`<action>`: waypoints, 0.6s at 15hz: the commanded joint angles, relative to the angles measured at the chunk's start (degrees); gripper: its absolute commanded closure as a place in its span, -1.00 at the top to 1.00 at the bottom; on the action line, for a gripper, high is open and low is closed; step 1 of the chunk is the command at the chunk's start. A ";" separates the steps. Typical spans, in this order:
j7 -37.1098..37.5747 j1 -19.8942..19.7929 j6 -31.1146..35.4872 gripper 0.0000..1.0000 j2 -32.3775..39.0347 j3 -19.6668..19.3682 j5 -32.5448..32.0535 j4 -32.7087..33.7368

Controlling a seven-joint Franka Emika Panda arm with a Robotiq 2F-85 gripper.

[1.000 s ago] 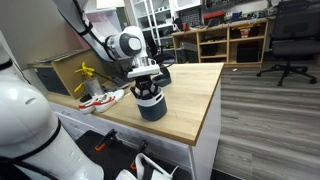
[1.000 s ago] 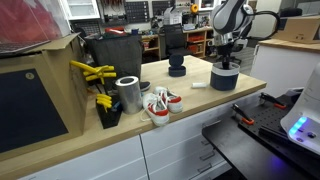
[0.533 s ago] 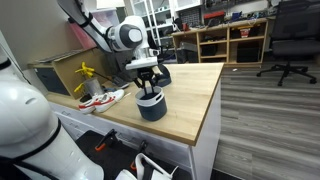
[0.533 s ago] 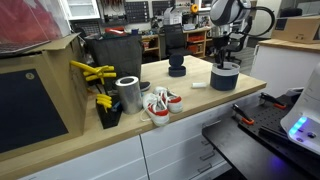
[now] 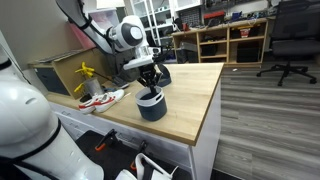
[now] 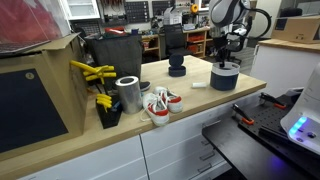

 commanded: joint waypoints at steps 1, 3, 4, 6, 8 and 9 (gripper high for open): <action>8.90 0.68 -1.53 -0.15 1.29 -0.96 -5.09 0.70; 13.01 0.79 -1.87 -0.03 1.97 -1.25 -6.94 0.66; 14.91 0.87 -2.05 0.01 2.42 -1.42 -7.79 0.63; 18.48 1.02 -1.98 0.10 3.36 -1.68 -8.74 0.63; 22.16 1.25 -1.25 0.15 3.89 -1.91 -8.62 0.40; 23.35 1.33 -1.11 0.20 4.02 -1.97 -8.05 0.22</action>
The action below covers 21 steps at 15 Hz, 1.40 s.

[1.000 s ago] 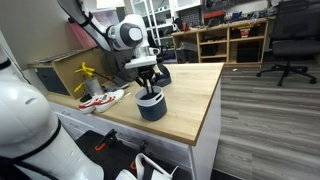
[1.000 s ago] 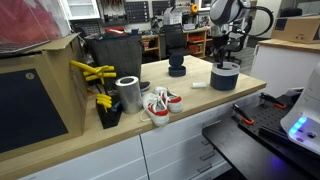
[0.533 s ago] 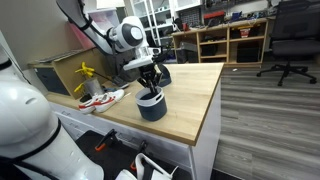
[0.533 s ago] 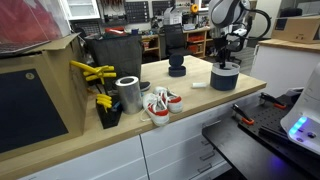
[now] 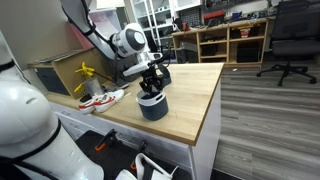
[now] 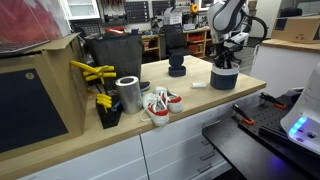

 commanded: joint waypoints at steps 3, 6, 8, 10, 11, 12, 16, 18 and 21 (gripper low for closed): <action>6.97 1.19 0.57 0.47 0.36 -0.85 0.45 -0.54; 7.81 1.25 1.71 0.61 0.02 -0.78 0.97 -1.18; 7.84 1.23 2.42 0.58 0.01 -0.77 1.28 -1.43; 8.61 1.33 4.22 0.43 0.62 -0.76 1.17 -2.04; 9.31 1.43 5.32 0.29 0.99 -0.79 0.86 -2.37; 10.15 1.56 6.43 0.03 1.41 -0.78 0.62 -2.76; 9.37 1.82 9.90 -0.57 1.59 -0.60 1.92 -4.38; 8.37 1.87 11.26 -0.87 1.43 -0.55 2.91 -4.92; 6.94 1.80 12.40 -0.91 1.12 -0.45 4.49 -5.29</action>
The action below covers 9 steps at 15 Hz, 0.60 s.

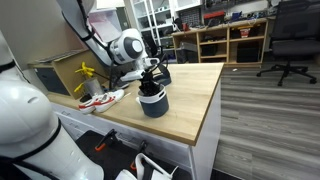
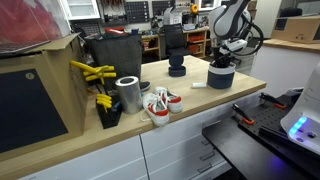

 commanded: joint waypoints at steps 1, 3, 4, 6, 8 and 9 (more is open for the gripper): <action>-1.69 0.70 2.95 -0.93 0.02 -0.32 2.51 -1.59; -2.36 0.67 2.62 -1.00 -0.63 -0.27 3.49 -1.63; -2.96 0.65 2.26 -1.00 -1.05 -0.21 3.99 -1.62; -5.52 0.55 0.40 -1.00 -2.20 0.05 5.84 -0.96; -8.50 0.40 -1.11 -0.99 -3.26 0.27 8.52 -0.39; -9.71 0.36 -1.56 -0.99 -3.76 0.28 9.47 -0.29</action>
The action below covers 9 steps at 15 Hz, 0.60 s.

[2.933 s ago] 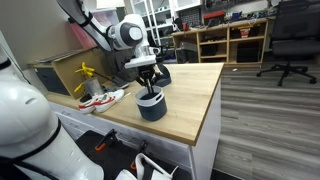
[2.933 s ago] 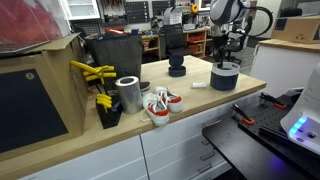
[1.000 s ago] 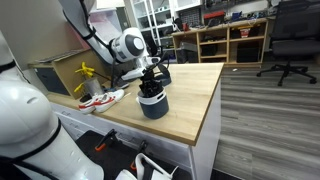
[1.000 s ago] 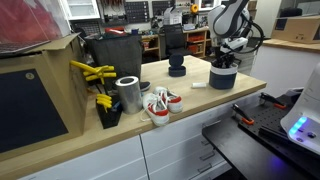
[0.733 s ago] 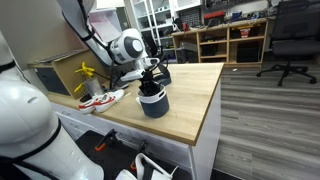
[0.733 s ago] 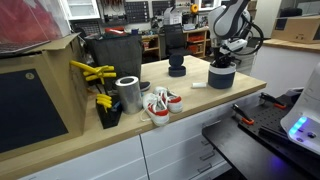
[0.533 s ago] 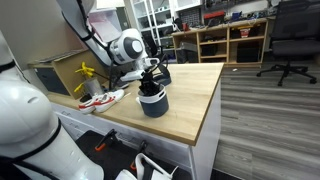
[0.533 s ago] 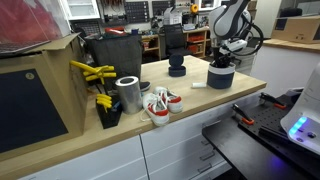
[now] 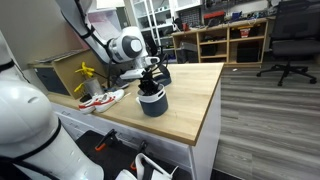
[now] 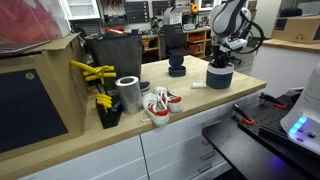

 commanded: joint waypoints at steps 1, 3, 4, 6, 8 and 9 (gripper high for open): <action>-4.93 0.24 -2.10 -0.99 -3.09 0.19 4.24 -0.05; -6.49 0.17 -2.18 -0.99 -4.33 0.08 4.94 -0.43; -7.12 0.14 -2.36 -0.99 -4.95 0.04 5.01 -0.53; -7.79 0.11 -2.81 -0.99 -5.94 0.02 5.06 -0.49; -7.87 0.09 -3.33 -0.99 -6.91 0.02 5.17 -0.36; -6.91 0.11 -3.39 -0.99 -7.27 0.00 3.74 -0.33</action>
